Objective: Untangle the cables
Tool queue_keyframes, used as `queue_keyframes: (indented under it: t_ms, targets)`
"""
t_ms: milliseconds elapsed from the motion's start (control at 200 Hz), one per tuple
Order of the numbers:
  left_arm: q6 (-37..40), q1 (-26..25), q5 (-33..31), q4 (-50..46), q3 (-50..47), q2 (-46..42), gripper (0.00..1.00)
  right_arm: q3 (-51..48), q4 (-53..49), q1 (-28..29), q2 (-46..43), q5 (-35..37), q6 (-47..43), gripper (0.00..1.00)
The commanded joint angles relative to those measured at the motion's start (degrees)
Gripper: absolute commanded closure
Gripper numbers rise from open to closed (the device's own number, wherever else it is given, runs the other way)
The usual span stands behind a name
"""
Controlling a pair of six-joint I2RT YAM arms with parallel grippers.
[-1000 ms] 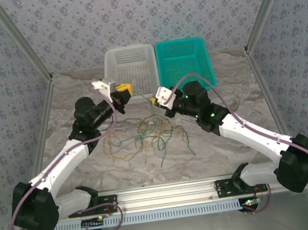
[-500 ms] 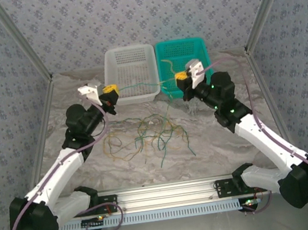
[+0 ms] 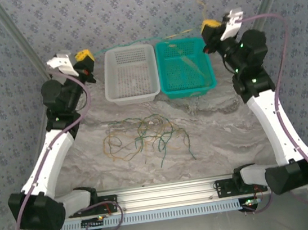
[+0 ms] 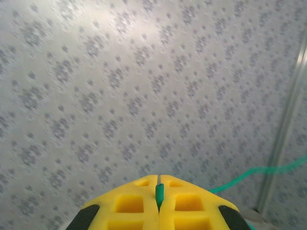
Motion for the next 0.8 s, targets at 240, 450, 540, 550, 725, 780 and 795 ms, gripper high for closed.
queue_keyframes:
  t_ms: [240,450,540,550,725,780,795]
  targets:
    - [3.28,7.46,-10.96,-10.89,17.08,12.17,1.0,21.83,-9.82,-9.54,10.25,3.95,0.85,1.0]
    - [4.08,7.44,-9.82,-11.75,17.26,14.2,1.0,28.68,-14.06,-10.61,15.06,1.62,-0.87,1.0]
    - [4.6,6.68,-5.21,-11.49,17.02,14.47,1.0,30.01,-14.56,-10.45,16.72,0.45,-1.02,1.0]
    - [4.73,6.61,-4.82,-11.54,17.03,14.56,1.0,30.19,-14.54,-10.38,16.87,0.34,-1.08,1.0]
    - [5.76,5.24,-3.46,-12.73,16.85,15.14,1.0,34.3,-16.26,-10.27,20.73,0.17,-2.25,1.0]
    - [5.72,4.98,-2.86,-12.68,16.91,15.5,1.0,35.95,-16.98,-10.17,22.36,0.07,-2.66,1.0]
    - [5.81,4.93,-2.75,-12.64,16.92,15.61,1.0,36.56,-17.26,-10.18,22.8,0.12,-2.75,1.0]
